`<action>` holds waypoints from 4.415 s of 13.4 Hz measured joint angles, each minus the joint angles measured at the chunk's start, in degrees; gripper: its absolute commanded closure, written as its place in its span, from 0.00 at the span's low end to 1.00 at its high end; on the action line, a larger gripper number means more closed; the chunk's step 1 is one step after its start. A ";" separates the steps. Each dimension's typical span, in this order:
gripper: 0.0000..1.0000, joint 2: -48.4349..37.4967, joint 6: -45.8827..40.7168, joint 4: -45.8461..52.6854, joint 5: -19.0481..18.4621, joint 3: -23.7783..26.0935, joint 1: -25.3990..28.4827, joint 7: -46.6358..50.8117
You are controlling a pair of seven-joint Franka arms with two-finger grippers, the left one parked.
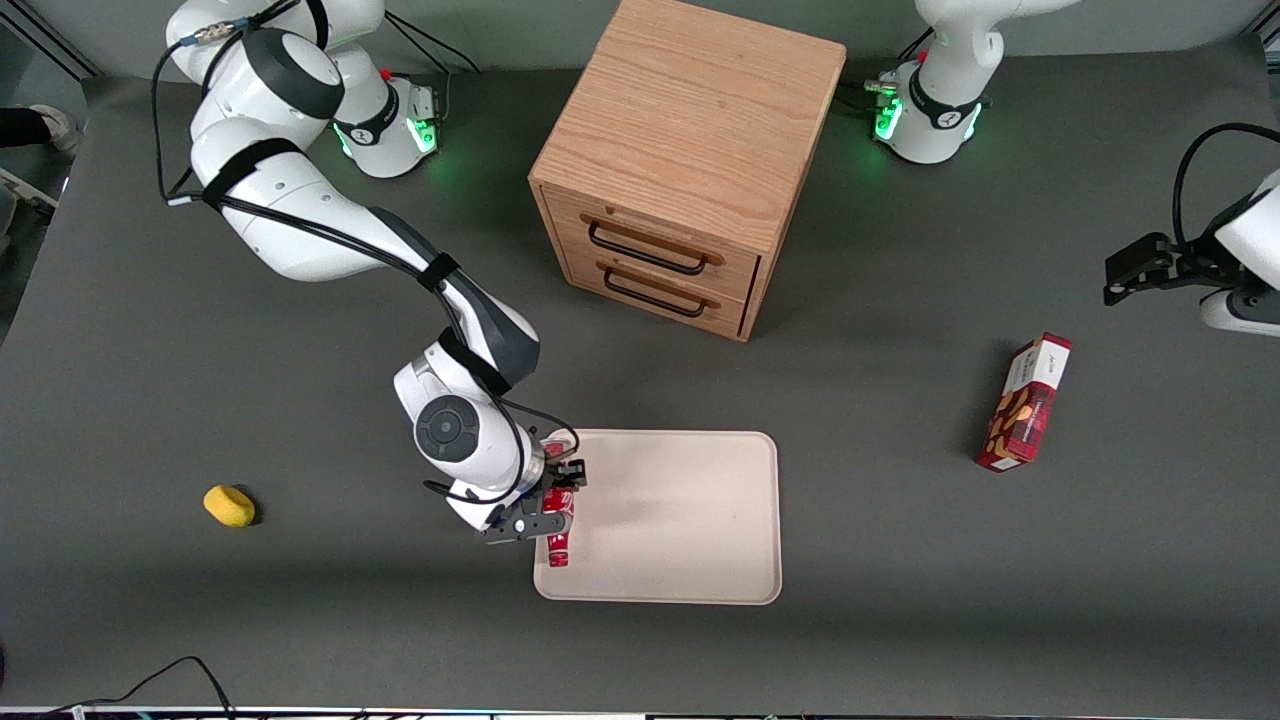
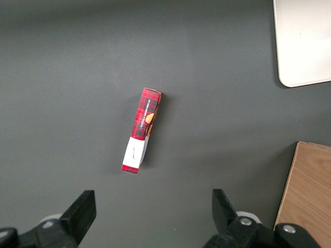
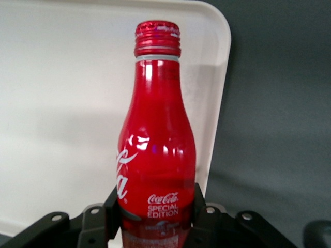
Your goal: Place coke bottle on tray
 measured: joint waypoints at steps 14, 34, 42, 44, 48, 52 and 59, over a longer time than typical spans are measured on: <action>0.00 4.70 0.83 3.97 0.00 -0.46 1.98 1.29; 0.00 4.51 0.85 5.01 -0.84 -1.60 2.00 1.29; 0.00 -6.83 -10.16 7.48 -0.89 -1.18 1.29 1.29; 0.00 -13.44 -19.76 8.03 -0.29 -0.84 0.91 1.29; 0.00 -26.84 -39.12 8.02 3.77 -1.13 -1.38 1.29; 0.00 -36.76 -54.55 7.83 10.00 -7.19 -3.34 -3.03; 0.00 -64.44 -44.98 -21.95 26.89 -26.84 -4.25 -7.34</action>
